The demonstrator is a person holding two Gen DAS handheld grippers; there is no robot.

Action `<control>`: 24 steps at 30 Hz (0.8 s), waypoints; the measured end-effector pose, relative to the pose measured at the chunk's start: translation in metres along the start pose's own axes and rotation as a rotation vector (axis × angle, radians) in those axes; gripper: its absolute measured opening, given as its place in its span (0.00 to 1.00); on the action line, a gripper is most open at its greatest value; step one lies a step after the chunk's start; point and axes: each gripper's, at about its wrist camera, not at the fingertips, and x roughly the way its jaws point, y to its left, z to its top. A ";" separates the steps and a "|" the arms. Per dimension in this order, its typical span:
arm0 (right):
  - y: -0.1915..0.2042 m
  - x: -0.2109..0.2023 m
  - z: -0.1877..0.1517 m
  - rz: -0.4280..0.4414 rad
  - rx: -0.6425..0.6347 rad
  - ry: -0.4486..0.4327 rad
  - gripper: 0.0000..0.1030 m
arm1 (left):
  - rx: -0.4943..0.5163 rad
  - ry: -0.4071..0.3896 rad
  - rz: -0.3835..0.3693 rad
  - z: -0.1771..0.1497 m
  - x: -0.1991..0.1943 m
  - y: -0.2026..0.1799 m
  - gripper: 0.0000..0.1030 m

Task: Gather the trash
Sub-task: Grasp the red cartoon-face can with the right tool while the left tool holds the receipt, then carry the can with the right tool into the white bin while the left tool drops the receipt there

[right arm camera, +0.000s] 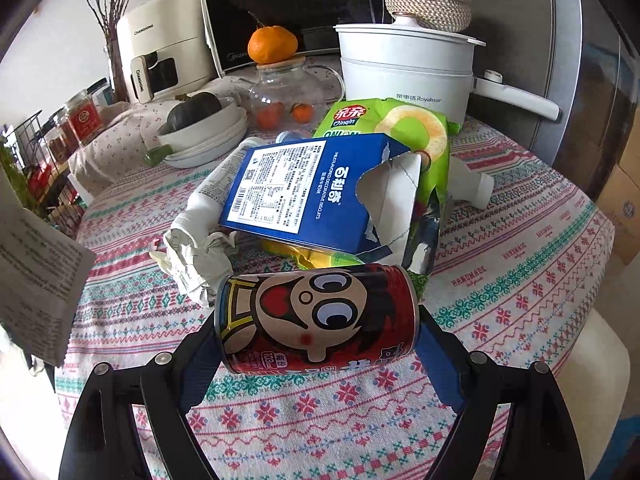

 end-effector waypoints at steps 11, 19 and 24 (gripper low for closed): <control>-0.049 -0.082 0.010 0.008 -0.056 -0.082 0.86 | 0.095 -0.058 -0.058 -0.001 -0.015 -0.058 0.02; -0.118 -0.126 0.011 -0.034 0.001 -0.113 0.86 | 0.160 -0.074 -0.142 0.000 -0.014 -0.113 0.02; -0.164 -0.141 0.012 -0.060 0.049 -0.105 0.86 | 0.199 -0.065 -0.201 -0.001 -0.005 -0.151 0.02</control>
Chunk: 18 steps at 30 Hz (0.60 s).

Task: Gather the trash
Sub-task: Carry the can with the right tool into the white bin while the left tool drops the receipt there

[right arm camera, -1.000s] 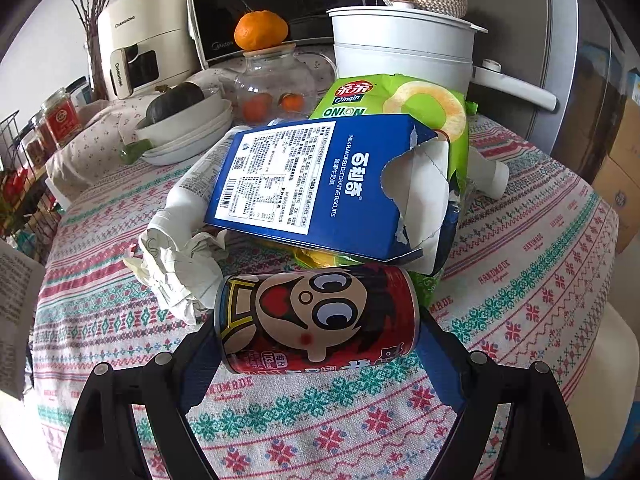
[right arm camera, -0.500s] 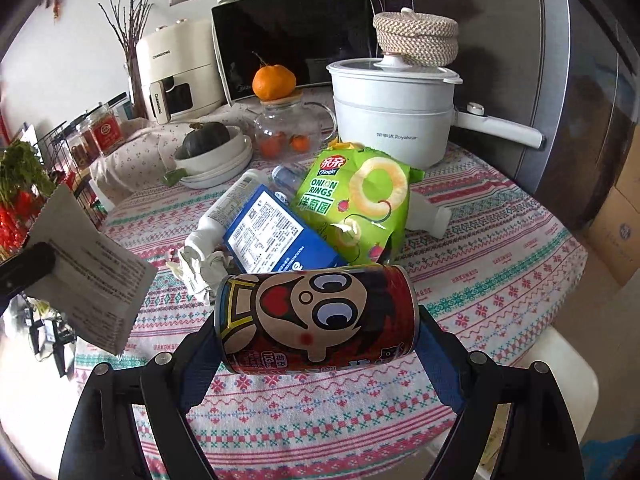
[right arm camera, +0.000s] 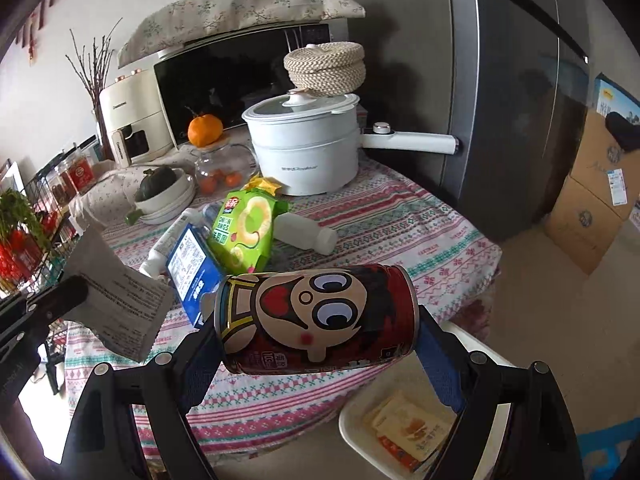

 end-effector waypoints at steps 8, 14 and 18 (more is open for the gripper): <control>-0.064 -0.006 -0.002 -0.038 -0.002 0.046 0.86 | 0.045 0.025 -0.086 0.000 0.032 -0.057 0.02; -0.107 0.008 -0.021 -0.043 0.047 0.129 0.86 | 0.090 0.095 -0.132 -0.019 0.064 -0.098 0.02; -0.130 0.015 -0.033 -0.047 0.069 0.176 0.86 | 0.127 0.148 -0.160 -0.034 0.085 -0.121 0.02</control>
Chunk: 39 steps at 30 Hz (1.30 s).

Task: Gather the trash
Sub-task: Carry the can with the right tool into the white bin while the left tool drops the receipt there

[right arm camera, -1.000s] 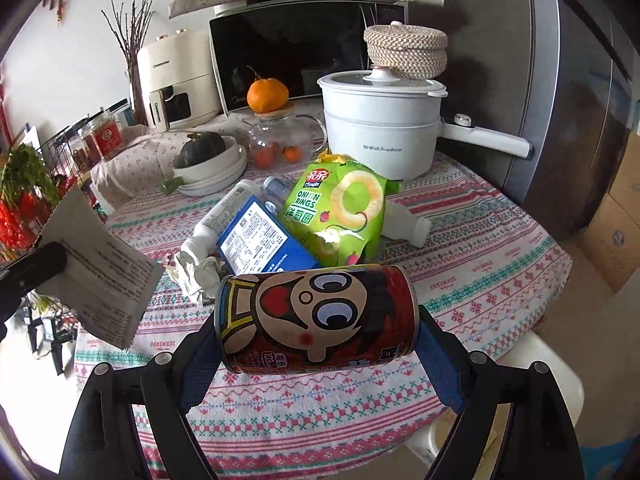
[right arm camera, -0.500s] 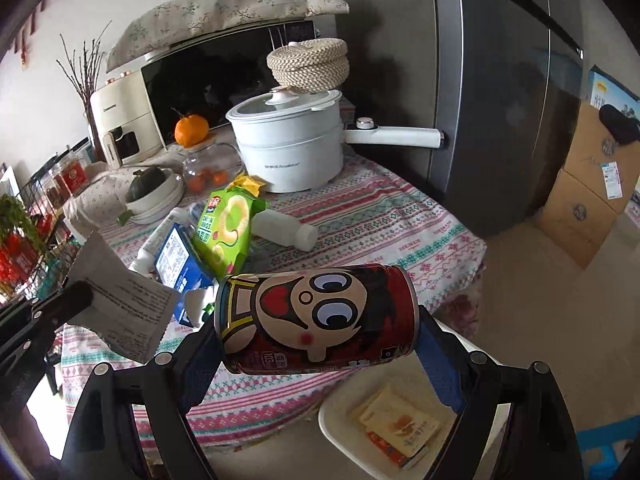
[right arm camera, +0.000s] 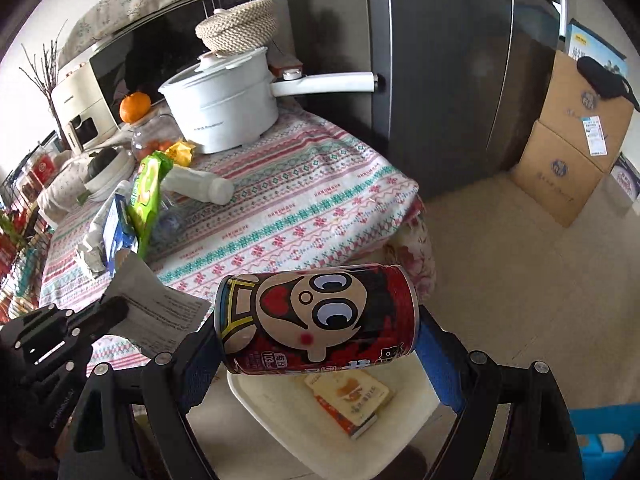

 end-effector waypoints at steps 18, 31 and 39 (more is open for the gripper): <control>-0.045 0.024 -0.023 -0.031 0.045 0.130 0.86 | 0.009 0.068 -0.067 -0.003 0.029 -0.026 0.44; -0.016 0.073 -0.031 -0.055 -0.043 0.280 0.87 | -0.140 0.059 0.121 -0.007 -0.008 0.046 0.80; -0.007 0.082 -0.028 -0.054 -0.035 0.321 0.88 | -0.209 0.076 0.146 -0.014 -0.020 0.077 0.81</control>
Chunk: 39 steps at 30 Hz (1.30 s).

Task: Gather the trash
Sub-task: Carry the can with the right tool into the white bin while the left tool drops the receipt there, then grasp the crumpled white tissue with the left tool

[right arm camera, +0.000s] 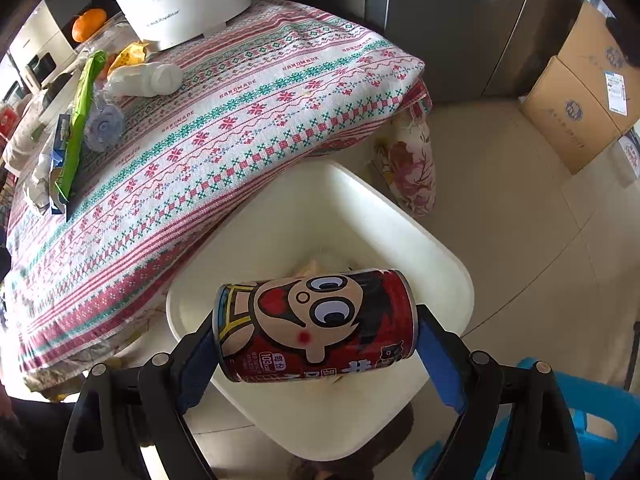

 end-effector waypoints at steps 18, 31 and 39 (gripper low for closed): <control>0.043 -0.063 0.023 0.070 -0.006 -0.191 0.94 | -0.102 -0.012 0.071 0.015 -0.011 0.059 0.82; 0.126 -0.089 0.067 0.183 -0.063 -0.321 0.95 | -0.147 -0.021 0.212 0.040 0.004 0.147 0.82; 0.165 -0.062 0.097 0.282 -0.071 -0.294 0.95 | -0.298 0.085 0.191 0.034 0.057 0.200 0.82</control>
